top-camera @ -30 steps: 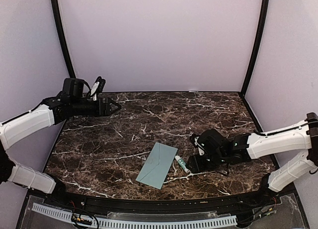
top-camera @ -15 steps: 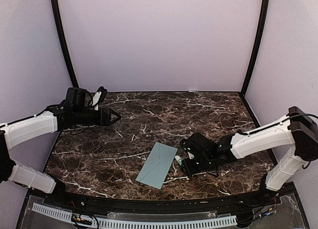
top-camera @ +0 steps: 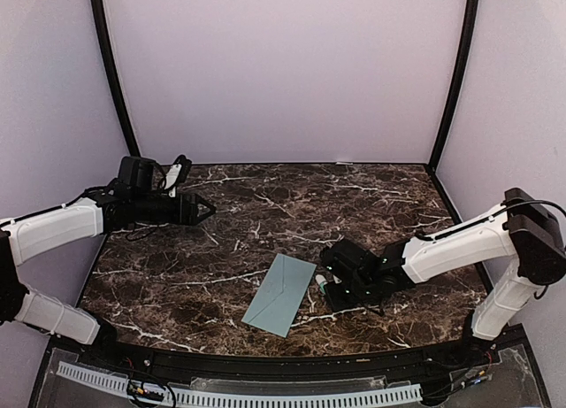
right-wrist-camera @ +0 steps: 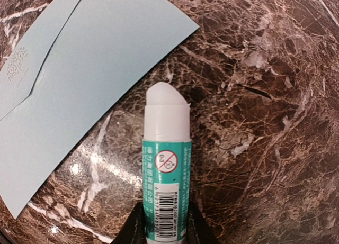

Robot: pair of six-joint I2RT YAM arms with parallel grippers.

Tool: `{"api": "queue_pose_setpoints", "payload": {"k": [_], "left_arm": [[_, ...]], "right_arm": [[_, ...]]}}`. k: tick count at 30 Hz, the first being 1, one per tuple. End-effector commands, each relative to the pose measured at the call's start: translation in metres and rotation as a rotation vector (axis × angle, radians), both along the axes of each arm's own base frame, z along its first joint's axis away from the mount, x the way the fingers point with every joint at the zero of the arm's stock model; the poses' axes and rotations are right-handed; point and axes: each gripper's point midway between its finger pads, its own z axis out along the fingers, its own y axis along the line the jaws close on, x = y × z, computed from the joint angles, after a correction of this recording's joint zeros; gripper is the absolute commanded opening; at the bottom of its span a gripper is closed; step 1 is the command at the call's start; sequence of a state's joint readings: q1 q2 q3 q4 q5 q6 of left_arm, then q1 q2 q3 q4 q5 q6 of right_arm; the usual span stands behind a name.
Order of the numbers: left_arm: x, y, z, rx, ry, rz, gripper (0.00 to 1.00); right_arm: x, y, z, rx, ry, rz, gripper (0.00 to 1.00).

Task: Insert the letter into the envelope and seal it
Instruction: Pick up the solid glue from the center of the board.

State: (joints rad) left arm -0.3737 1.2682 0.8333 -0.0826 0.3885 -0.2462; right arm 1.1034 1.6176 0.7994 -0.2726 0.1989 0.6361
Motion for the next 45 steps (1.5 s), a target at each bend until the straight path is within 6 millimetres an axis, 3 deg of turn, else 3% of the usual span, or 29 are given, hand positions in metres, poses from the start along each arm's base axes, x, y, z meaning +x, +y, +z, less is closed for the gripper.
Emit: {"api": "queue_pose_setpoints", "payload": {"k": [1,9,14,18,23,27,28,30,34,38,41,45], "left_arm": [[0.000,0.000,0.008,-0.013,-0.028,-0.006,0.73],[-0.010,-0.002,0.017,-0.086,-0.027,0.002,0.72],[-0.026,-0.005,0.027,-0.230,0.002,0.027,0.66],[-0.053,-0.024,0.050,-0.341,-0.015,0.004,0.65],[-0.093,-0.071,0.077,-0.470,-0.023,-0.079,0.64],[-0.120,-0.107,0.099,-0.584,-0.021,-0.167,0.63],[-0.124,-0.114,0.113,-0.614,-0.039,-0.189,0.63],[-0.136,-0.139,0.115,-0.612,-0.020,-0.257,0.64],[-0.158,-0.173,0.132,-0.629,-0.025,-0.368,0.65],[-0.171,-0.190,0.152,-0.672,-0.060,-0.435,0.66],[-0.174,-0.194,0.169,-0.709,-0.109,-0.458,0.66],[-0.168,-0.195,0.170,-0.717,-0.125,-0.420,0.67]], "right_arm": [[-0.001,0.004,-0.001,0.015,-0.005,-0.003,0.21],[-0.004,0.002,-0.007,0.040,0.004,-0.017,0.11],[-0.001,0.000,0.007,0.082,-0.027,-0.051,0.07],[0.004,0.011,0.043,0.217,-0.073,-0.067,0.05],[0.009,0.036,0.102,0.446,-0.141,-0.036,0.04],[0.010,0.054,0.169,0.675,-0.232,0.015,0.04],[0.009,0.057,0.186,0.733,-0.254,0.029,0.03],[0.005,0.062,0.220,0.851,-0.299,0.067,0.03],[-0.008,0.067,0.269,1.023,-0.361,0.158,0.03],[-0.024,0.074,0.292,1.116,-0.370,0.264,0.03],[-0.035,0.077,0.296,1.149,-0.359,0.316,0.03],[-0.047,0.079,0.302,1.201,-0.347,0.367,0.02]]}}
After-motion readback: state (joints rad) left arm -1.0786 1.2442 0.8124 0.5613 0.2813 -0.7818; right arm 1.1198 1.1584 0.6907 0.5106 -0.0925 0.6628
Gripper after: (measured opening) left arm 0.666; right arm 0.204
